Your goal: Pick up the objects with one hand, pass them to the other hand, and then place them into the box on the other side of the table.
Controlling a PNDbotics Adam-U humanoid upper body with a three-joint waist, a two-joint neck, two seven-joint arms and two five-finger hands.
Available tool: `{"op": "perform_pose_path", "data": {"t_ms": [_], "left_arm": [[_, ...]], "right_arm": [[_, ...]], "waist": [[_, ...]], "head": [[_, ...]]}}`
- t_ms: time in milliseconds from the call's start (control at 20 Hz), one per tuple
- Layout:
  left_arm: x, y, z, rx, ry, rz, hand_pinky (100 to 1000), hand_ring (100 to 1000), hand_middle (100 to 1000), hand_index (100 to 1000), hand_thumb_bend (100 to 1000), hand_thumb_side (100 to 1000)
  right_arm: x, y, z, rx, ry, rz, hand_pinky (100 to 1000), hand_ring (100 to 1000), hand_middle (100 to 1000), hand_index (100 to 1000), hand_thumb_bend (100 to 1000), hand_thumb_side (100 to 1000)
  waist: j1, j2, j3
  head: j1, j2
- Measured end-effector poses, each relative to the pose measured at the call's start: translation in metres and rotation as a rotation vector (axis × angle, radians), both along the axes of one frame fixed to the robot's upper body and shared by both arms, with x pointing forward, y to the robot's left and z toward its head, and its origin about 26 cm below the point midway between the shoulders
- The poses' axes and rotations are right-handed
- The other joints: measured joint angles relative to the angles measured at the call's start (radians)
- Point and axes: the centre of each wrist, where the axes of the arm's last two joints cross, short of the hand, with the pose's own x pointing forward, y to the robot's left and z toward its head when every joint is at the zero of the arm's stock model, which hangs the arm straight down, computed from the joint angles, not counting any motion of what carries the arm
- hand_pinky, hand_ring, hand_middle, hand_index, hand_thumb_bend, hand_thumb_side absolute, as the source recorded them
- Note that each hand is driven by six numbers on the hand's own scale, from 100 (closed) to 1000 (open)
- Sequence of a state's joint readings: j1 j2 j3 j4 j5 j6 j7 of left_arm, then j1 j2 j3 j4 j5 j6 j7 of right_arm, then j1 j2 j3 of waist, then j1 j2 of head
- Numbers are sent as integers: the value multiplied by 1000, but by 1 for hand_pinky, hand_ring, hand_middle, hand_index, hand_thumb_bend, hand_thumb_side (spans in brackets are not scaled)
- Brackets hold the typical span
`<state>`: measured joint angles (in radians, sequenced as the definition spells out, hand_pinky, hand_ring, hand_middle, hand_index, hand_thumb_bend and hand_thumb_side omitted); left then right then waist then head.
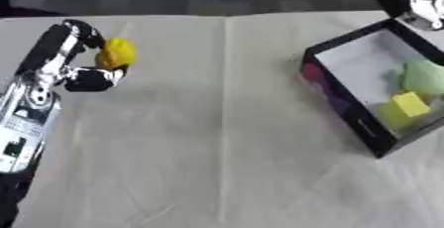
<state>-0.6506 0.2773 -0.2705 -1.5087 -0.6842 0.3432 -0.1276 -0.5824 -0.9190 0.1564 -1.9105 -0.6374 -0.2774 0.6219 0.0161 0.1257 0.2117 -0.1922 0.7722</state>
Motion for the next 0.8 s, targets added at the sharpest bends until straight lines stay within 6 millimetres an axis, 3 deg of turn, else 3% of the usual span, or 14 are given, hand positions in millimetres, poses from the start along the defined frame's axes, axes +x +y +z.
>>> {"op": "perform_pose_path", "data": {"t_ms": [350, 800], "left_arm": [[2, -10, -12, -32, -79, 14, 709, 673, 566, 464, 298, 100], [4, -18, -21, -148, -147, -101, 701, 654, 544, 456, 263, 100]], "right_arm": [[6, 31, 5, -54, -56, 140, 1000, 970, 1000, 1000, 100, 142], [10, 57, 6, -92, -126, 232, 998, 963, 999, 1000, 100, 135]], "waist": [[-13, -2, -7], [-37, -6, -6]], "head": [[-21, 0], [-31, 0]]}}
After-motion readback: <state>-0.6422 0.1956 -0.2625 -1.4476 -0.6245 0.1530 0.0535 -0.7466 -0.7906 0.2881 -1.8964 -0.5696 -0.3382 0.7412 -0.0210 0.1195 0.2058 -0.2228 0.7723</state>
